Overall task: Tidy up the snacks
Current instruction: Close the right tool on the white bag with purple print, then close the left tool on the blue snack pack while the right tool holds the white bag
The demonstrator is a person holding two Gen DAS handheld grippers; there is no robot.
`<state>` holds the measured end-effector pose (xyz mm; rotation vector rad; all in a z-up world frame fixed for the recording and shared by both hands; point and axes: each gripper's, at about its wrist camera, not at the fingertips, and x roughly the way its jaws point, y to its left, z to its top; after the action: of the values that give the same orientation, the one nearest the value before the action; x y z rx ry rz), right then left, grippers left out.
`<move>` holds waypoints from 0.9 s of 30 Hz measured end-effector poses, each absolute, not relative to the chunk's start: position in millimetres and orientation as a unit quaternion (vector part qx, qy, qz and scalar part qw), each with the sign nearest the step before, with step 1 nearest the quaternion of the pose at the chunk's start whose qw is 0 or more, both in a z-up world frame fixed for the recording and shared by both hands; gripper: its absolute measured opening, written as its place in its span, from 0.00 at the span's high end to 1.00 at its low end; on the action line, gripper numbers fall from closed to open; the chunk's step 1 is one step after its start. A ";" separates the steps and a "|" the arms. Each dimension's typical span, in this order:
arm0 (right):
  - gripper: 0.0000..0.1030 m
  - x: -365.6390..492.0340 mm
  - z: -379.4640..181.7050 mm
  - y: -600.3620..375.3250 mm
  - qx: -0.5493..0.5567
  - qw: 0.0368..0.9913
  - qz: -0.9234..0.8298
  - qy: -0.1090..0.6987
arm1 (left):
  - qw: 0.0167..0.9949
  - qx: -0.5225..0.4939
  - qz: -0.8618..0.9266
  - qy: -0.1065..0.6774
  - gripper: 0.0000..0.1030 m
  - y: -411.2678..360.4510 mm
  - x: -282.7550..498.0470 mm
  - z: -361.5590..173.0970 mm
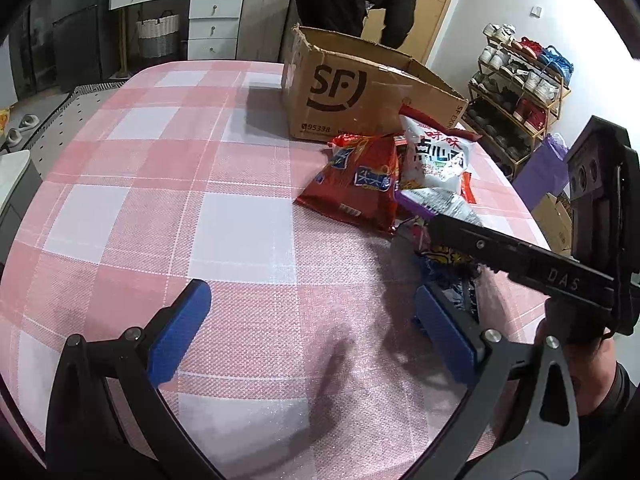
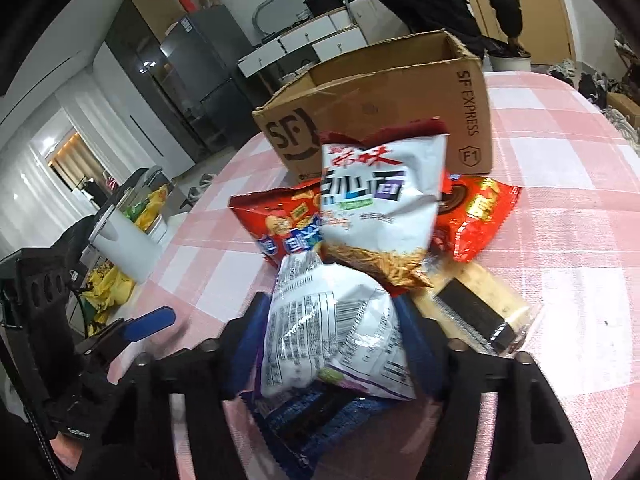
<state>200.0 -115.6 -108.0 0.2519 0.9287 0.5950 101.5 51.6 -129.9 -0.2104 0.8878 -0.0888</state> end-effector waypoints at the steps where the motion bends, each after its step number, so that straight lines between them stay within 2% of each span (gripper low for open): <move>1: 0.44 200.6 -109.0 -117.1 0.123 0.844 0.282 0.440 | 0.896 -0.103 -0.043 0.429 0.01 52.1 101.5 -130.1; 5: 0.49 199.8 -111.8 -118.6 0.124 0.843 0.284 0.439 | 0.897 -0.103 -0.042 0.429 0.01 52.1 100.8 -130.0; 27: 0.49 179.6 -90.2 -157.9 0.154 0.853 0.287 0.409 | 0.893 -0.099 -0.058 0.435 0.01 42.3 95.2 -128.5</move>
<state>179.6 -157.9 -90.2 0.3232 0.8600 0.6048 95.2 42.3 -128.5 -0.2052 0.9013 -0.1204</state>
